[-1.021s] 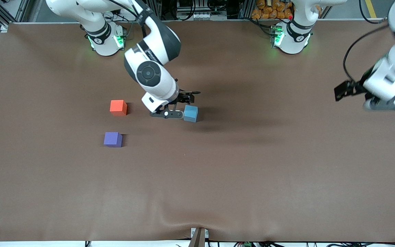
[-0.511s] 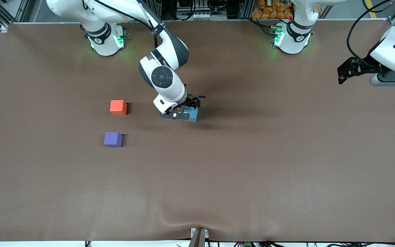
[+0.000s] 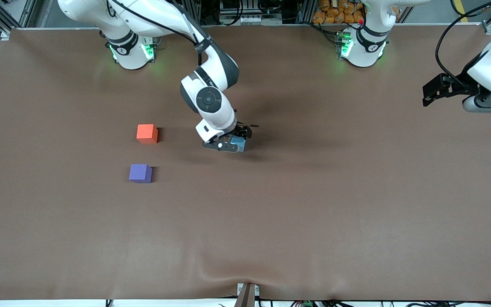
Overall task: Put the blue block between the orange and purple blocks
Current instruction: 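Close the right gripper on the light blue block, then carry the blue block with the right gripper toward the orange block, then lower the blue block into the gap between orange and purple blocks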
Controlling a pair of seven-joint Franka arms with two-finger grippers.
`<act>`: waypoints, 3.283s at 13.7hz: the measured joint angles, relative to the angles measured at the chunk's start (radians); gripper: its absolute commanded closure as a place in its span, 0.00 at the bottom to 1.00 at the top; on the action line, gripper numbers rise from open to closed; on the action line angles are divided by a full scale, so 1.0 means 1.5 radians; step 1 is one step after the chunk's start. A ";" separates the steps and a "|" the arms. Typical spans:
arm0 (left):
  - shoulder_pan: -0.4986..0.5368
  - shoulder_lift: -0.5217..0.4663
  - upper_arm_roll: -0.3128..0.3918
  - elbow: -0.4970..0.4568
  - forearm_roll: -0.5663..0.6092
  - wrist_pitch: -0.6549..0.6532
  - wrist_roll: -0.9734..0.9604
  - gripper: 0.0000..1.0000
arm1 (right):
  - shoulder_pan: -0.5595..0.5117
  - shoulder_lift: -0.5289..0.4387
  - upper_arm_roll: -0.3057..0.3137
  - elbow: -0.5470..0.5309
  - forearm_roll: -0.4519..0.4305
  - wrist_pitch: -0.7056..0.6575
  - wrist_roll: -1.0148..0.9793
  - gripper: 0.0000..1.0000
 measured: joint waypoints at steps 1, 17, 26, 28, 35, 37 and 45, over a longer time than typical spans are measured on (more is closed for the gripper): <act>0.000 0.007 0.000 0.006 0.000 0.000 0.000 0.00 | 0.003 0.010 0.000 0.008 -0.009 0.000 0.012 0.00; 0.001 0.022 -0.004 0.030 0.017 -0.003 0.012 0.00 | -0.028 -0.036 -0.012 0.099 -0.066 -0.165 0.015 1.00; 0.000 0.022 -0.006 0.032 0.017 -0.004 0.020 0.00 | -0.201 -0.134 -0.017 0.053 -0.068 -0.273 -0.175 1.00; -0.003 0.022 -0.010 0.031 0.017 -0.004 0.021 0.00 | -0.247 -0.141 -0.018 0.026 -0.068 -0.273 -0.234 1.00; -0.005 0.022 -0.025 0.032 0.017 -0.003 0.021 0.00 | -0.355 -0.179 -0.018 -0.086 -0.068 -0.244 -0.411 1.00; -0.006 0.023 -0.031 0.031 0.017 -0.003 0.021 0.00 | -0.369 -0.187 -0.018 -0.124 -0.068 -0.203 -0.444 1.00; -0.002 0.025 -0.029 0.031 0.017 0.001 0.021 0.00 | -0.377 -0.194 -0.018 -0.216 -0.068 -0.098 -0.468 1.00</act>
